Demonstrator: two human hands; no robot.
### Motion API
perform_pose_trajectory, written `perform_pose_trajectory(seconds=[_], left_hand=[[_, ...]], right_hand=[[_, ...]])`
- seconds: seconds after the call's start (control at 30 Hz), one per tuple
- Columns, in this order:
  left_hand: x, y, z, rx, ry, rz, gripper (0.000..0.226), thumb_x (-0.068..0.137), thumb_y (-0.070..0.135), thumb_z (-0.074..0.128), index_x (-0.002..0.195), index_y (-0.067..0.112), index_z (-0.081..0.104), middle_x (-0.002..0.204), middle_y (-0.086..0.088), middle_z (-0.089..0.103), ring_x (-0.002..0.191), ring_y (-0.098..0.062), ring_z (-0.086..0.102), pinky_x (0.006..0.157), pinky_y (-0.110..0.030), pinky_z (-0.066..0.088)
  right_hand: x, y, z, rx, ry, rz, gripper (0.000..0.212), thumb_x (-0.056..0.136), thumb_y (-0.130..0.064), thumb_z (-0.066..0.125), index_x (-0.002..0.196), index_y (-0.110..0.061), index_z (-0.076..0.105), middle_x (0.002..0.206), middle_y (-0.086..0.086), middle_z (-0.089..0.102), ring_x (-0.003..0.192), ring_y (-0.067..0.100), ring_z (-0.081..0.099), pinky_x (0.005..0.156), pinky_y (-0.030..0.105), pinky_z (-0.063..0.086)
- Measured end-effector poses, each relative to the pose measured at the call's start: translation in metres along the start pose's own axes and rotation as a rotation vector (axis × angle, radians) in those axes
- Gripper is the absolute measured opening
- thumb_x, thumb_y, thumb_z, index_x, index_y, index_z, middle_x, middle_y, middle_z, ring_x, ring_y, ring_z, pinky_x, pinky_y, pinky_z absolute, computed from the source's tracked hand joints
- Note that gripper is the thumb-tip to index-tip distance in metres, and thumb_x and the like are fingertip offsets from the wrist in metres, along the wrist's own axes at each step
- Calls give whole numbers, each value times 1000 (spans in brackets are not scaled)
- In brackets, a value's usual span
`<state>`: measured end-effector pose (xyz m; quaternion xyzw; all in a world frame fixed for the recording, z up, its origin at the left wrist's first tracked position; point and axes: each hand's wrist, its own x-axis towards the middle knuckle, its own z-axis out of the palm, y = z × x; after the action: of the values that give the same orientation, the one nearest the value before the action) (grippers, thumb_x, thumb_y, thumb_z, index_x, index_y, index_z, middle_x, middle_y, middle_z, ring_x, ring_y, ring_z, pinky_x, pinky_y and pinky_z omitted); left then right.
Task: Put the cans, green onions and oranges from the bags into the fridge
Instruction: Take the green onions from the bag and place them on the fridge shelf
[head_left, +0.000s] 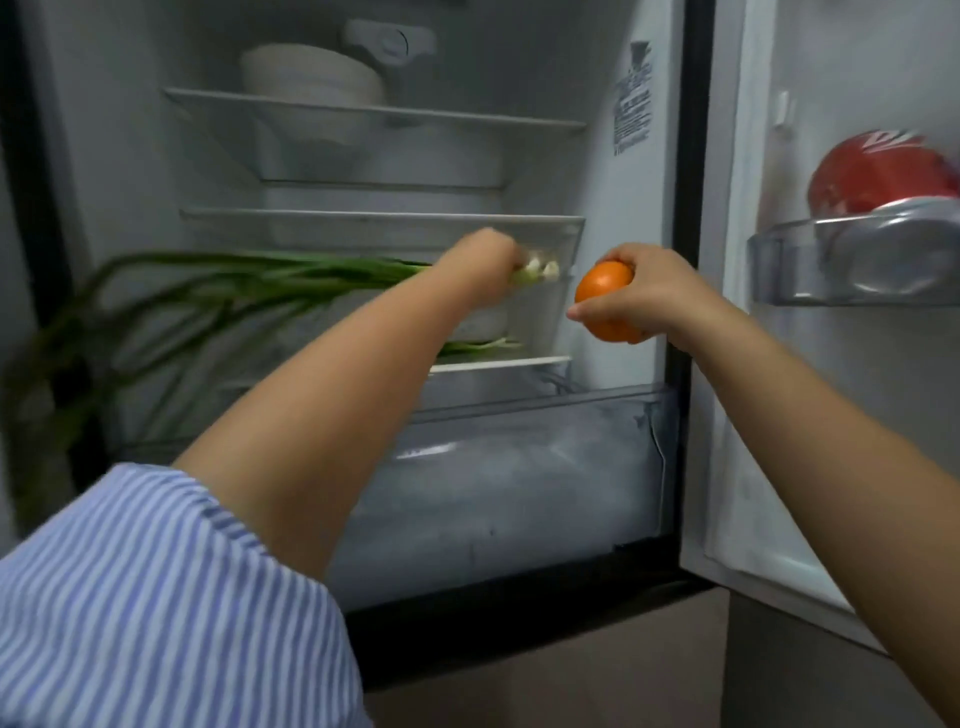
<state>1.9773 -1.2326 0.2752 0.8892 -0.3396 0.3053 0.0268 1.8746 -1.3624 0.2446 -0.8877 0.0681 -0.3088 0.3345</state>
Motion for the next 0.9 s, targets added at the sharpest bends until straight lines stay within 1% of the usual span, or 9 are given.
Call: perform_pose_trajectory(seconds=[0.13,0.23,0.33,0.4,0.5,0.63,0.73,0.83,0.9], left_hand=[[41,-32,41,139,-192,40,29,93,12,50,120,13,60,116,-14,62,108,-31,57,88,-36,45],[68,-55,66,198,-293,24,29,92,10,51,119,10,61,111,-13,63,102,-30,57,82,-35,43],[95,-67,93,200,-341,12,30,92,10,51,121,8,58,111,-15,61,97,-29,54,86,-37,43],[110,-71,115,167,-342,18,31,94,15,50,124,7,55,119,-17,60,104,-31,55,90,-38,43],[126,-74,146,103,-347,14,35,95,25,49,127,9,52,125,-17,59,112,-33,55,92,-37,43],[148,-90,174,78,-356,-71,38,97,28,45,131,11,47,132,-18,52,118,-33,52,95,-34,42],[155,-101,190,178,-368,-93,40,100,29,37,135,12,43,141,-16,44,124,-32,46,101,-35,37],[154,-106,200,194,-440,-85,50,98,28,44,144,15,31,147,-15,37,131,-32,41,106,-35,34],[150,-105,191,145,-468,-80,55,97,32,45,146,15,28,149,-15,36,133,-31,40,108,-34,34]], right_hand=[[48,11,18,-123,-191,57,65,74,-29,75,129,-15,44,121,8,43,98,27,43,70,36,51],[84,13,32,-260,-340,64,64,74,-25,75,129,-11,45,115,8,40,95,29,44,77,41,54],[120,12,46,-388,-462,38,65,72,-25,76,128,-11,46,130,14,42,104,35,50,82,46,55],[139,12,57,-484,-562,24,64,73,-25,76,129,-12,46,133,15,41,112,39,51,84,48,55],[163,19,70,-560,-678,40,61,75,-23,74,128,-11,47,134,16,43,117,41,50,86,47,53],[186,32,78,-649,-684,11,63,75,-25,73,130,-9,46,135,15,44,110,34,51,89,47,52],[194,38,83,-666,-680,-10,65,73,-28,75,130,-13,47,135,12,43,113,35,51,87,47,54],[193,41,90,-701,-688,-41,65,73,-30,75,130,-16,47,134,8,43,110,33,52,85,43,54],[190,39,95,-683,-714,-44,64,72,-29,76,128,-17,47,134,9,42,111,36,52,85,46,55]])
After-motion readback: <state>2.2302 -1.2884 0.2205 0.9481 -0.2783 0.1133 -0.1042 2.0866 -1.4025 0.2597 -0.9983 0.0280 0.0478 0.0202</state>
